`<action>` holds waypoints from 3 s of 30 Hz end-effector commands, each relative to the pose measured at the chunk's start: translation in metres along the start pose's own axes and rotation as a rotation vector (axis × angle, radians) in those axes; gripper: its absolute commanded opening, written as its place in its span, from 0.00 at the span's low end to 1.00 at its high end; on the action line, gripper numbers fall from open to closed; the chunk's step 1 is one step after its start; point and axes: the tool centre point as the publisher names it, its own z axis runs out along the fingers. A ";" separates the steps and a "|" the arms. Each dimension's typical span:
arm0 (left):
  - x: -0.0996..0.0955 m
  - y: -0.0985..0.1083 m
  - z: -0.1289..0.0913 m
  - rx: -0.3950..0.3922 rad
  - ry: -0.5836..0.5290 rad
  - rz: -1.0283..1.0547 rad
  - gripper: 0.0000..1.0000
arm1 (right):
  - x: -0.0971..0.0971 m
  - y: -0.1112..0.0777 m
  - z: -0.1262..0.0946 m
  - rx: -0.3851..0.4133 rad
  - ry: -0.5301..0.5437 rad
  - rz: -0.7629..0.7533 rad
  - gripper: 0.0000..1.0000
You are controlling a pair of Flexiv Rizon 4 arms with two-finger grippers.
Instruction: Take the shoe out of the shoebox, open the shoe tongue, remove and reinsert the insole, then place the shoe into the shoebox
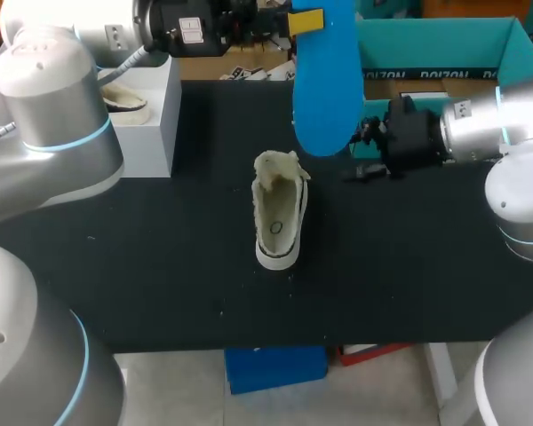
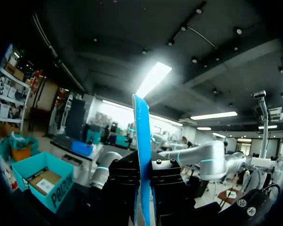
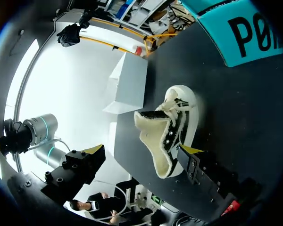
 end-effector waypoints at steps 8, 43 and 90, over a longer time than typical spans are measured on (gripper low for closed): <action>0.003 0.001 0.001 -0.019 -0.004 0.126 0.00 | 0.008 0.000 -0.006 -0.014 0.242 -0.005 1.00; 0.071 0.113 -0.034 -0.294 -0.072 1.014 0.00 | 0.008 0.000 -0.006 -0.014 0.242 -0.005 1.00; 0.076 0.258 -0.086 -0.376 0.004 1.600 0.00 | 0.008 0.000 -0.006 -0.014 0.242 -0.005 1.00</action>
